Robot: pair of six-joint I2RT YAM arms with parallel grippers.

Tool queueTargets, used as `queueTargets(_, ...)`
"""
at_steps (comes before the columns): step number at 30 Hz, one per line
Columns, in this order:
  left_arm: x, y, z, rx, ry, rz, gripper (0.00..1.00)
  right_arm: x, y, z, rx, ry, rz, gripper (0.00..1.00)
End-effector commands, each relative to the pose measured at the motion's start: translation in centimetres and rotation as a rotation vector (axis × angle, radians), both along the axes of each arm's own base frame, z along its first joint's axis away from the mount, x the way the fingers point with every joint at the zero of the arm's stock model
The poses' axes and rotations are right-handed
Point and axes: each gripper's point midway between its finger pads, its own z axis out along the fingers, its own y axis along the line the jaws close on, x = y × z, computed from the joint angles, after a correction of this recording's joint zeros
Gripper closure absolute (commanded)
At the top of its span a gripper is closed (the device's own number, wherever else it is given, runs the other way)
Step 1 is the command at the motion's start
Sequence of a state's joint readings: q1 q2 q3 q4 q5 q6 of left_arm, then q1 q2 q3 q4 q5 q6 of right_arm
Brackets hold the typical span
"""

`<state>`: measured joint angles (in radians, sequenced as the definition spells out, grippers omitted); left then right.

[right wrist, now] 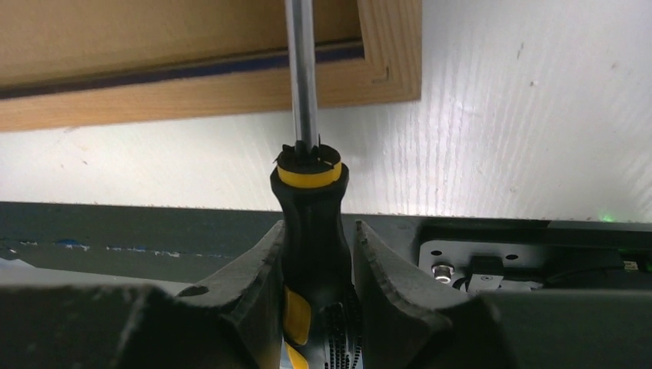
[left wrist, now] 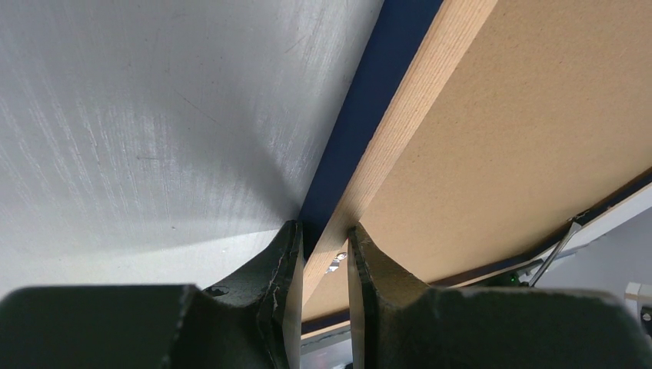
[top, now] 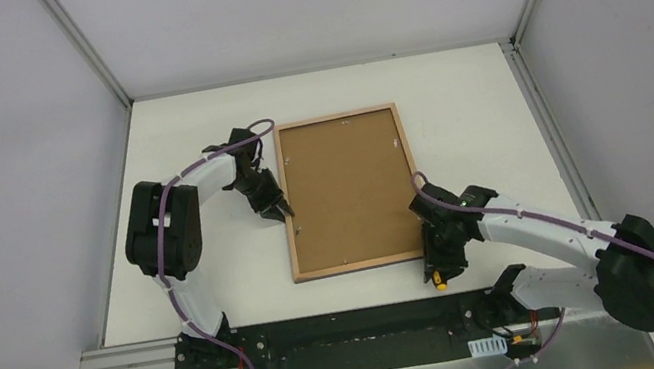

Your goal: Take the photo out of the frame

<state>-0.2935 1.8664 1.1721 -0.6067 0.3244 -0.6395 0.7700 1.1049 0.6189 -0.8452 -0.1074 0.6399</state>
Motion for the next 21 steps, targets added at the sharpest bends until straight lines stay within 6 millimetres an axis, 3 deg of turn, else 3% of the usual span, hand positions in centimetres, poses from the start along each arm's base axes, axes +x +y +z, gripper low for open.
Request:
queueTargets(1,-5.0,3.6,-4.7,0.183,0.204,0.009,1.00,3.5,1.9,0.7,0.040,-0.084,0.003,1.00)
queueTargets(8,-5.0,3.5,-4.7,0.174,0.206,0.002,1.00,8.0,5.2,2.5,0.122,-0.158,0.095,1.00)
queueTargets(17,-4.2,2.2,-3.2,0.090,0.160,-0.049,1.00,11.1,3.2,8.2,0.083,-0.280,0.060,1.00)
queueTargets(21,-3.1,1.7,-1.2,0.046,0.087,-0.073,0.73,13.1,2.6,10.4,0.113,-0.334,-0.004,1.00)
